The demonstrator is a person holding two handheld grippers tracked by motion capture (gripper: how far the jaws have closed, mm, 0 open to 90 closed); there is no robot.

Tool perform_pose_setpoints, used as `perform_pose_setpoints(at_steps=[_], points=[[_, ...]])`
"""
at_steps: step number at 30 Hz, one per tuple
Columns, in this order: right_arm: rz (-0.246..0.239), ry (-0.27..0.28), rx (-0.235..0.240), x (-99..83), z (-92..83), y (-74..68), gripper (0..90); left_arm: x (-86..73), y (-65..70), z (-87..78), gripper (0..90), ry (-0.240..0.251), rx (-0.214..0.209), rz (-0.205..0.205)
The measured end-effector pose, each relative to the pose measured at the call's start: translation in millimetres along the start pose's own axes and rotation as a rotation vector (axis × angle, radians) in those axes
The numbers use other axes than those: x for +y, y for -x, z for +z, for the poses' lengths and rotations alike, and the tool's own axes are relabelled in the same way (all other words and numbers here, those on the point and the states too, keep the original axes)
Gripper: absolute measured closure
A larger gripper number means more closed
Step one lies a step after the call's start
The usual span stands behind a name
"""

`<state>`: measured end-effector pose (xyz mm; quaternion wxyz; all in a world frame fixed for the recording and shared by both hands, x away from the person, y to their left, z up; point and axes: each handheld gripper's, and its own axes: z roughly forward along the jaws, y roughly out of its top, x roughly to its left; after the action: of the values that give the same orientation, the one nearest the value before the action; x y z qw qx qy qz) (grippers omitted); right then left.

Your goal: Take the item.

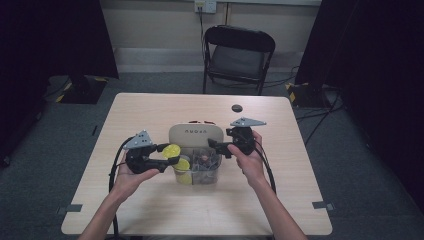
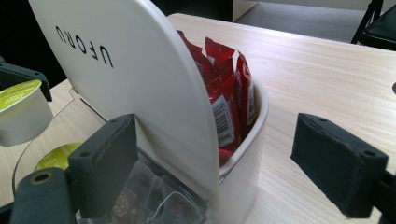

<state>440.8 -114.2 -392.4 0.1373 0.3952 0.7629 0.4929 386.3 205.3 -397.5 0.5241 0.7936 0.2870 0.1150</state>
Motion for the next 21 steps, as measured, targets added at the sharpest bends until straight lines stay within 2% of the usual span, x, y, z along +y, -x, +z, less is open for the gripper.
perform_pose_setpoints(at_steps=[5, 8, 13, 21], points=[[-0.001, 0.001, -0.002, -0.1, 0.1, -0.1, 13.7, 0.7, -2.8, -5.9, 38.0, 0.008, 0.006, -0.006], [0.0, 0.0, -0.002, -0.2, 0.1, -0.2, 13.7, 1.9, -5.2, -10.9, 38.0, 0.03, 0.006, -0.018], [0.001, -0.004, 0.0, -0.6, 1.0, -0.4, 13.7, 3.2, -11.3, -21.0, 38.0, 0.057, 0.026, -0.024], [0.0, -0.006, 0.003, -1.3, 2.4, -0.5, 13.7, 2.7, -21.1, -34.4, 38.0, 0.073, 0.054, -0.039]])
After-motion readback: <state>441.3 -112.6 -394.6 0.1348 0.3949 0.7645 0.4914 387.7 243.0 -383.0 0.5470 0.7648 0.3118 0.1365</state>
